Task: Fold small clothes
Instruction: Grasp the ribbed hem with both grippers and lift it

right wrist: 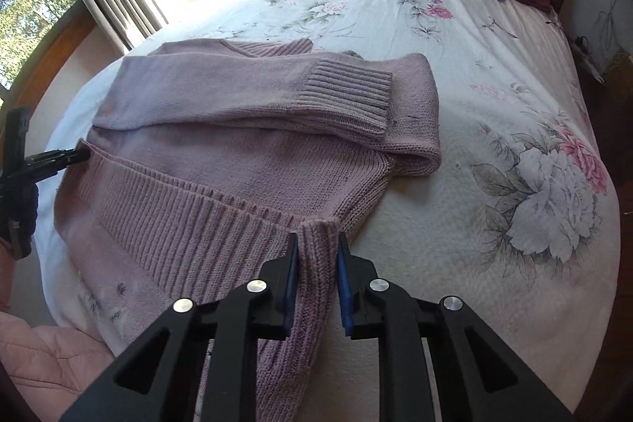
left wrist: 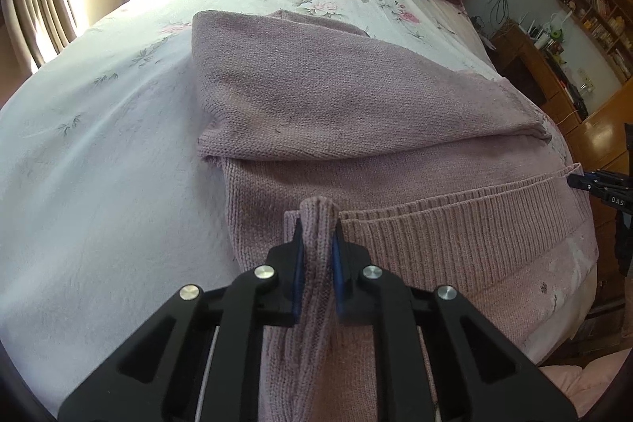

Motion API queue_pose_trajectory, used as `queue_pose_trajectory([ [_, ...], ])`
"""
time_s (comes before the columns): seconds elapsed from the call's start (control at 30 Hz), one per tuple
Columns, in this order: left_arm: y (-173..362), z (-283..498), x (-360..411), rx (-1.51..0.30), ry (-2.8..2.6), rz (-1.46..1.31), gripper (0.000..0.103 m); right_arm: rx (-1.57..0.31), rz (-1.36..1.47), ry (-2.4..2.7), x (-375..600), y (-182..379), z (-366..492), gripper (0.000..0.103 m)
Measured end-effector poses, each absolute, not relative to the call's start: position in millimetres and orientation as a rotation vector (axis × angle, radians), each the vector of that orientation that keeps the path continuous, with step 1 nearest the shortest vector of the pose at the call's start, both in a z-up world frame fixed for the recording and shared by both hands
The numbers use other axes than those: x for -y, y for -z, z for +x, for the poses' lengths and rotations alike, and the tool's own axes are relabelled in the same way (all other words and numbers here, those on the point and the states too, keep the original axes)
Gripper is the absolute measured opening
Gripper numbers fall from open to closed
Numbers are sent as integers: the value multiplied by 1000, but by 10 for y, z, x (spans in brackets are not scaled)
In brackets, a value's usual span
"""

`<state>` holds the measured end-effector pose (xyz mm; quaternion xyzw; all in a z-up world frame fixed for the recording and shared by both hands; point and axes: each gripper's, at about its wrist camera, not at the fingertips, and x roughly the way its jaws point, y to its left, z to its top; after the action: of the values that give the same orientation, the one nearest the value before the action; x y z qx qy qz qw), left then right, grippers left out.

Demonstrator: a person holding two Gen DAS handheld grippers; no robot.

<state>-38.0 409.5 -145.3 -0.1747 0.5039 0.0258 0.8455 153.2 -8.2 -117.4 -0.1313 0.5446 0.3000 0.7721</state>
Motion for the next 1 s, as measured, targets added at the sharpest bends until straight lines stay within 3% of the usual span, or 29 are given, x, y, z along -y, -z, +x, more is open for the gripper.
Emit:
queue_pose_trajectory([
  [0.03, 1403, -407, -4097, -1046, -52, -382, 10, -1185, -241, -669, 114, 1142, 1537, 10],
  [0.33, 656, -632, -4131, -837, -17, -423, 9, -1089, -25, -761, 303, 568, 1591, 10],
  [0.6, 195, -221, -4336, -693, -25, -428, 9, -996, 20, -753, 207, 94, 2077, 10],
  [0.77, 255, 369, -4603, -680, -71, -460, 9, -1009, 26, -719, -66, 94, 2641, 10],
  [1.0, 806, 1255, -4942, -779, -149, -473, 9, -1113, 74, -634, -379, 670, 3492, 10],
])
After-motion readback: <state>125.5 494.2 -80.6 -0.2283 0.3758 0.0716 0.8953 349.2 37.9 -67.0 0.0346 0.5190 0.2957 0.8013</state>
